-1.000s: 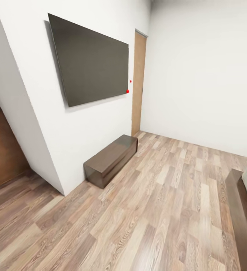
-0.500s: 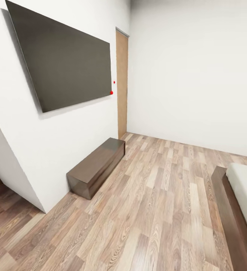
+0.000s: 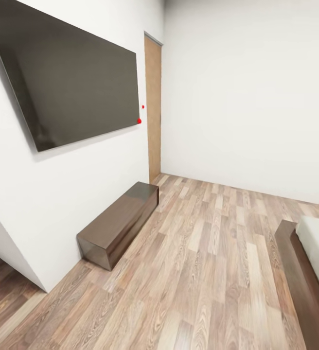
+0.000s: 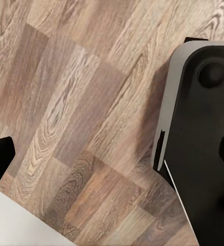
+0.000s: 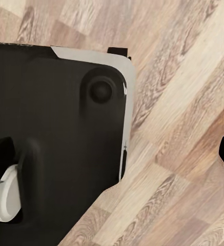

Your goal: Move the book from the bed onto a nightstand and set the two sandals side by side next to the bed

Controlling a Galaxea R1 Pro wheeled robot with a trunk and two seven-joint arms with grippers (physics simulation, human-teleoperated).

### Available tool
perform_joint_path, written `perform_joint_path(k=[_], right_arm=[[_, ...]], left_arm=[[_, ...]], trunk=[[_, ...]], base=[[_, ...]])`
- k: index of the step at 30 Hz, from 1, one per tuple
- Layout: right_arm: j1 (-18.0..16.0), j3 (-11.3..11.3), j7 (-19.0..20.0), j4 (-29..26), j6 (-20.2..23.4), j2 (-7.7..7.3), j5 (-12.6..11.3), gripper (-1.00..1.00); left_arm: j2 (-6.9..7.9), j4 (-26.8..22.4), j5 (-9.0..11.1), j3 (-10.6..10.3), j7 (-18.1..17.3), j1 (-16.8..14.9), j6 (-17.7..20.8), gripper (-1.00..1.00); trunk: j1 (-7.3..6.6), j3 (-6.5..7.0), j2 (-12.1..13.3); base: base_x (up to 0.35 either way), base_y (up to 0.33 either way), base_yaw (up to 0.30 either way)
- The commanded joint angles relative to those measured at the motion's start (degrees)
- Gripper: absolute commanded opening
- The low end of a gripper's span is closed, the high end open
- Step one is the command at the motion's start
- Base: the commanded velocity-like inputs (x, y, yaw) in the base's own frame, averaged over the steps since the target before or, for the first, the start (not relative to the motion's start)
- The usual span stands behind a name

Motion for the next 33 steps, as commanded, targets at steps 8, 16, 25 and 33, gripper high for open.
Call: perform_joint_path(k=[8,16,25,33], right_arm=[[-0.1,-0.4,0.1,0.1,-0.1,0.10,0.6,1.00],[-0.1,-0.4,0.1,0.2,-0.1,0.14,0.6,1.00],[-0.1,-0.5,0.1,0.3,-0.1,0.13,0.6,1.00],[-0.1,-0.5,0.1,0.3,-0.1,0.11,0.6,1.00]], left_arm=[[0.02,0.1,-0.7,0.3,0.3,0.0,-0.2,1.00],[0.02,0.1,-0.7,0.3,0.3,-0.1,-0.3,1.00],[0.02,0.2,-0.7,0.2,0.3,0.0,-0.3,1.00],[-0.06,0.2,-0.7,0.2,0.3,0.0,-0.3,1.00]], trunk=[[0.07,-0.12,-0.1],[0.07,-0.12,-0.1],[0.07,-0.12,-0.1],[0.07,-0.12,-0.1]], base=[[0.337,0.000,-0.023],[0.337,0.000,-0.129],[0.337,0.000,-0.243],[0.336,0.000,-0.276]])
